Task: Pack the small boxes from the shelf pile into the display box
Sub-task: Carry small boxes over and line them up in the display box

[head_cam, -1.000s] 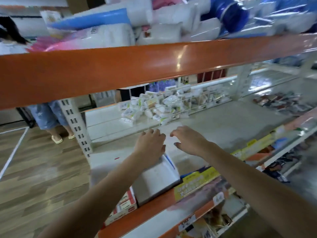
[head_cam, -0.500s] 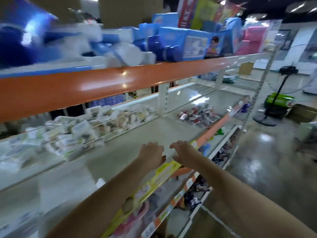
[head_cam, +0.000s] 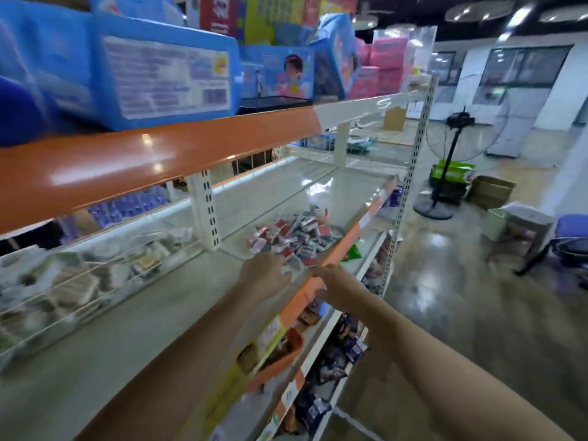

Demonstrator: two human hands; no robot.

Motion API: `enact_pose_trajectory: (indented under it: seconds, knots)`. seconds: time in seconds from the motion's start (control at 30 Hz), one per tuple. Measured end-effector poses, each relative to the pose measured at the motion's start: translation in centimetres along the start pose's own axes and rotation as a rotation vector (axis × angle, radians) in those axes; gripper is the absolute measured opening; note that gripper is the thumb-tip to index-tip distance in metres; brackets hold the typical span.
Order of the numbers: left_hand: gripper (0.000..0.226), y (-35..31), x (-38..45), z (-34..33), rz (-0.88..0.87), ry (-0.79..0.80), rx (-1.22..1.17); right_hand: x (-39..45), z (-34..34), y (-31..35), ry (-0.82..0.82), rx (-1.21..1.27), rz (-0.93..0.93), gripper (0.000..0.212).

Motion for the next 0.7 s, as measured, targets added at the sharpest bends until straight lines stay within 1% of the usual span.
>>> enact_pose_trajectory:
  seconds: [0.1,0.23,0.3,0.37,0.4,0.47,0.53,0.63,0.7]
  knots:
    - [0.039,0.7,4.6,0.5,0.013,-0.045,-0.006,3.5,1.9,-3.0,-0.02,0.0,-0.027,0.041]
    - [0.031,2.5,10.5,0.8,0.047,-0.056,-0.007,8.9,4.0,-6.9,-0.016,-0.036,-0.046,0.032]
    - [0.03,3.8,12.5,1.0,0.077,-0.085,-0.056,11.2,4.8,-8.2,-0.046,-0.03,-0.031,0.033]
    - [0.031,5.1,14.2,0.8,0.102,-0.073,-0.096,13.3,5.3,-9.6,-0.061,0.067,-0.006,0.036]
    - [0.031,5.8,15.0,0.6,0.119,-0.07,-0.107,14.3,5.7,-10.3,-0.094,0.089,0.007,0.037]
    - [0.032,7.1,16.3,0.3,0.165,-0.081,-0.119,16.0,6.0,-11.7,-0.123,0.174,0.002,0.039]
    - [0.036,8.0,17.5,0.2,0.217,-0.093,-0.138,17.5,6.2,-12.5,-0.133,0.174,0.002,0.045]
    - [0.042,8.4,19.0,-0.2,0.255,-0.049,-0.164,19.5,5.9,-13.1,-0.115,0.153,0.026,0.049]
    - [0.037,8.4,19.7,-0.3,0.261,-0.023,-0.18,20.3,5.7,-13.4,-0.119,0.15,0.067,0.045]
Point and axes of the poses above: each hand's wrist, its own x-axis towards the middle knuckle, its own z-axis out of the back of the hand, y = z × x, the point moved 8 cm from there along x, towards the middle knuckle, and after that the axes turned 13 degrees about y, right-handed, at the moved point
